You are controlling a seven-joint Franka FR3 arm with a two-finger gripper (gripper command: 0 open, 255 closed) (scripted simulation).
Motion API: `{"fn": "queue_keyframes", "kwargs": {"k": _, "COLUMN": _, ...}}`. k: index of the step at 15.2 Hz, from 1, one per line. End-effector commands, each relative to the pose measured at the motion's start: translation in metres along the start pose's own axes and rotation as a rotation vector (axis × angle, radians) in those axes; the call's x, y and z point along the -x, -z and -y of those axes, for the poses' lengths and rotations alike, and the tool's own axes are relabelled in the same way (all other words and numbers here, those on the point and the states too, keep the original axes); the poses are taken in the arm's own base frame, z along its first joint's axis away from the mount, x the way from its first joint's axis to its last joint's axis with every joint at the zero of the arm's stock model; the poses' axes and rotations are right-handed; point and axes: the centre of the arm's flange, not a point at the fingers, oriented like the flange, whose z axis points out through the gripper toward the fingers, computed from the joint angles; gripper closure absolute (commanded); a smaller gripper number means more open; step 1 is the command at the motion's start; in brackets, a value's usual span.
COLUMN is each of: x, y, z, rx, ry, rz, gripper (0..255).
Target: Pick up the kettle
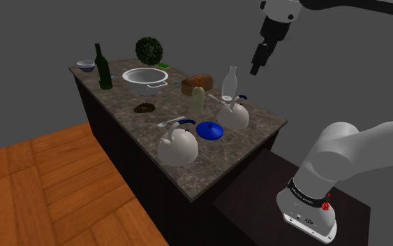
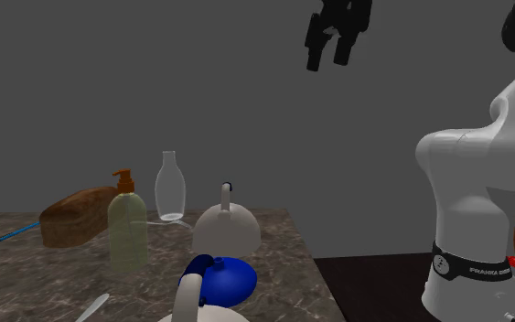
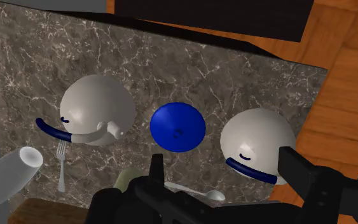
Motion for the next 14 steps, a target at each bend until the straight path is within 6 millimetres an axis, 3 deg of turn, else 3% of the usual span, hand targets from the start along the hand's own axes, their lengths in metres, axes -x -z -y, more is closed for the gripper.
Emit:
{"fn": "queue_keyframes", "kwargs": {"k": 1, "x": 0.0, "y": 0.0, "z": 0.0, "rx": 0.0, "ry": 0.0, "rz": 0.0, "gripper": 0}}
{"fn": "queue_keyframes", "kwargs": {"k": 7, "x": -0.058, "y": -0.053, "z": 0.004, "rx": -0.024, "ry": 0.285, "rz": -0.001, "gripper": 0}}
{"fn": "queue_keyframes", "kwargs": {"k": 14, "x": -0.122, "y": -0.115, "z": 0.031, "rx": -0.051, "ry": 0.616, "rz": -0.001, "gripper": 0}}
